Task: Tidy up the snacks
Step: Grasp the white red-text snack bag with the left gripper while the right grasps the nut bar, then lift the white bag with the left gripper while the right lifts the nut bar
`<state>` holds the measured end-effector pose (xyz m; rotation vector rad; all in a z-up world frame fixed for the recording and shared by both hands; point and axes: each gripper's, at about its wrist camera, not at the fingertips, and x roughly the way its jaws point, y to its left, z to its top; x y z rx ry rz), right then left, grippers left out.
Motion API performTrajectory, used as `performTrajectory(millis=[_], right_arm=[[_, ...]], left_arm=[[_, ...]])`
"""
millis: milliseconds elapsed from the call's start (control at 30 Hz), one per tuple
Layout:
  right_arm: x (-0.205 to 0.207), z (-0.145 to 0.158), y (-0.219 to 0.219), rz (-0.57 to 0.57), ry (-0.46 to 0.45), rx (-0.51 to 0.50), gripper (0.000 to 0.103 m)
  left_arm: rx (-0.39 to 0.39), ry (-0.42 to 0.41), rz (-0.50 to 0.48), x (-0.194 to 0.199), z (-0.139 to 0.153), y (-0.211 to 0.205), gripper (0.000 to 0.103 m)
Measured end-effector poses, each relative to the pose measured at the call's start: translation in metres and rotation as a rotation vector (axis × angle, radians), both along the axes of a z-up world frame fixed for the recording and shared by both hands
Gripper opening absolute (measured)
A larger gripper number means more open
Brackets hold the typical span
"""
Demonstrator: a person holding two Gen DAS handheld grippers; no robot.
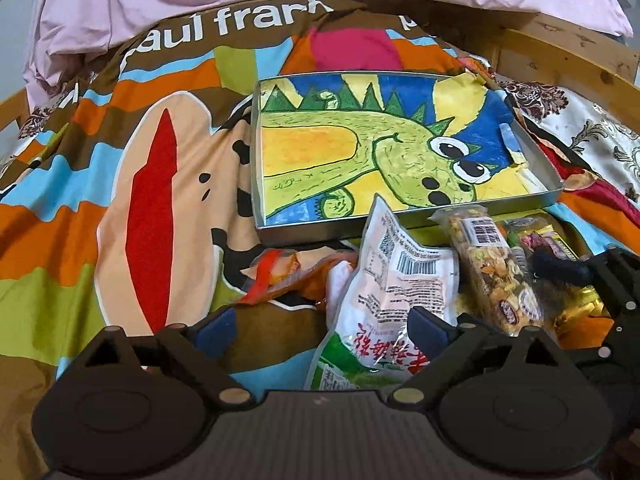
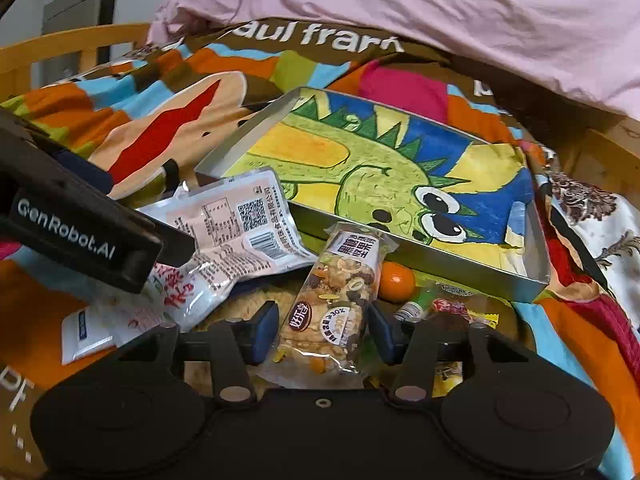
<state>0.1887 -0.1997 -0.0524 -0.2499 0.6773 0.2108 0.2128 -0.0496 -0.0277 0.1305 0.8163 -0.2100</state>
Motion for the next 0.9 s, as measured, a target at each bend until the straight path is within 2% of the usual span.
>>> performTrajectory(millis=[200,433,533,700,900], right_arm=[[0.008,0.013,-0.039,0.062,0.088,0.061,0.041],[0.015,0.018,-0.058,0.065,0.1,0.152,0.041],[0.016,0.013,-0.055,0.079,0.099,0.155,0.041],[0.014,0.004,-0.052,0.06,0.078,0.167,0.046],[0.015,-0.007,-0.042,0.049,0.02,0.126,0.048]], left_arm=[[0.033,-0.018,-0.07,-0.008,0.001,-0.017,0.1],[0.208,-0.021,-0.164,-0.01,-0.012,-0.055,0.101],[0.267,-0.013,-0.146,-0.007,-0.02,-0.066,0.1],[0.214,0.003,-0.098,-0.003,-0.023,-0.066,0.087],[0.278,-0.085,-0.086,-0.022,-0.026,-0.072,0.079]])
